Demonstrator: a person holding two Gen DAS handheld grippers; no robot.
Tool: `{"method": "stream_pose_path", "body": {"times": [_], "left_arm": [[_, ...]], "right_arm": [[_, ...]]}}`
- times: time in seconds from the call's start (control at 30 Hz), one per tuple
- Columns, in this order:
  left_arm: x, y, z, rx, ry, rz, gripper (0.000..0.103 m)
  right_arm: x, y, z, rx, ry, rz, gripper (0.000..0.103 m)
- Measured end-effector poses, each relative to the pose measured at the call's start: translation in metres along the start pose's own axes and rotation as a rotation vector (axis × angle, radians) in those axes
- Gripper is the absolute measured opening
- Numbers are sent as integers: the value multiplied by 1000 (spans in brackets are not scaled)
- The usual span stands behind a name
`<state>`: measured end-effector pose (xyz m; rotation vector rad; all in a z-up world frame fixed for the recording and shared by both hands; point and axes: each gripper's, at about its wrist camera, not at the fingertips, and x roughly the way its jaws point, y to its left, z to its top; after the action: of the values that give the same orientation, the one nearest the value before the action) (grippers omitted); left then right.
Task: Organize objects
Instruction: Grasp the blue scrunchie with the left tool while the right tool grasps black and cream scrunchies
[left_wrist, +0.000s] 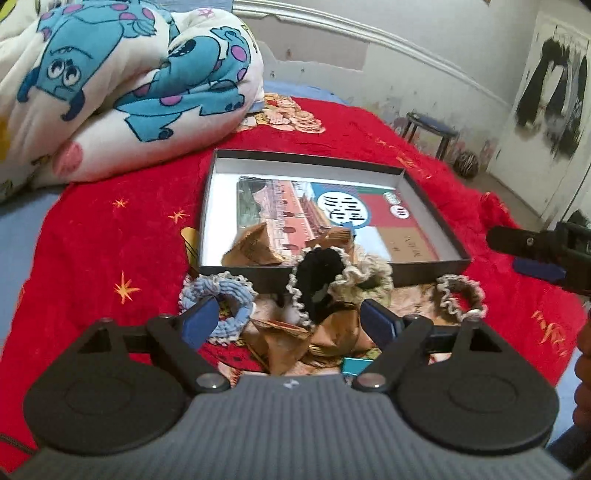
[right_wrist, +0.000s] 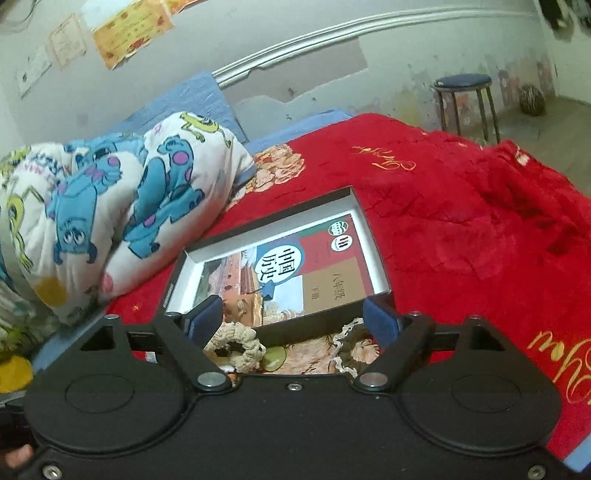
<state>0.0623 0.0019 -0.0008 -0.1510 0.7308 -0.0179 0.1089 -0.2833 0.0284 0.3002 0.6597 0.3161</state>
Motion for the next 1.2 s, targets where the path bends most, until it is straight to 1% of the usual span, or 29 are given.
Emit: {"method": "stream_pose_path", "body": {"times": [0.1, 0.17, 0.23, 0.3, 0.37, 0.43, 0.5, 0.57, 0.7, 0.73, 0.8, 0.83, 0.87, 0.9, 0.97, 1.0, 1.03, 1.07, 1.1, 1.13, 1.17, 1.2], "left_arm": [[2, 6, -1, -23, -18, 35, 90], [8, 13, 0, -48, -3, 56, 90], [17, 20, 0, -61, 25, 84, 90], [23, 27, 0, -68, 34, 128, 90], [30, 36, -1, -93, 52, 162, 90], [40, 45, -2, -128, 86, 167, 90], [47, 52, -3, -164, 108, 160, 89], [51, 57, -4, -183, 105, 165, 86], [66, 60, -2, -217, 126, 143, 79], [70, 58, -2, -220, 128, 140, 77], [75, 53, -1, -190, 131, 145, 73], [77, 49, -1, -171, 133, 146, 66], [78, 47, -1, -156, 138, 144, 57], [79, 44, -1, -148, 140, 142, 54], [81, 42, -2, -140, 140, 147, 37], [81, 42, -2, -141, 138, 144, 32], [80, 42, -2, -145, 139, 137, 26], [80, 42, -2, -148, 140, 135, 22], [79, 41, -2, -145, 141, 135, 20], [79, 41, -2, -142, 140, 136, 19], [79, 40, -2, -140, 138, 138, 19], [79, 40, -2, -137, 137, 140, 19]], "right_arm": [[12, 11, -7, -27, 26, 15, 83], [22, 17, -12, -29, 48, 37, 83], [33, 27, -16, -27, 71, 88, 83], [45, 40, -20, -45, 103, 142, 83], [57, 52, -24, -65, 135, 182, 79], [72, 62, -27, -70, 162, 202, 77], [87, 67, -29, -63, 184, 202, 76], [101, 69, -31, -55, 210, 199, 70], [123, 67, -35, -43, 227, 176, 67], [127, 67, -36, -50, 233, 169, 64], [135, 66, -37, -45, 238, 165, 61], [138, 65, -37, -36, 245, 168, 61], [142, 65, -37, -24, 257, 173, 61], [144, 65, -38, -21, 263, 176, 61], [144, 68, -41, -39, 263, 166, 61], [145, 70, -42, -52, 260, 155, 60], [145, 73, -43, -64, 257, 140, 57], [146, 75, -45, -77, 253, 121, 49], [147, 77, -47, -87, 255, 98, 44], [148, 77, -49, -91, 257, 77, 33], [148, 76, -50, -90, 254, 64, 27], [147, 74, -50, -80, 246, 64, 25]]}}
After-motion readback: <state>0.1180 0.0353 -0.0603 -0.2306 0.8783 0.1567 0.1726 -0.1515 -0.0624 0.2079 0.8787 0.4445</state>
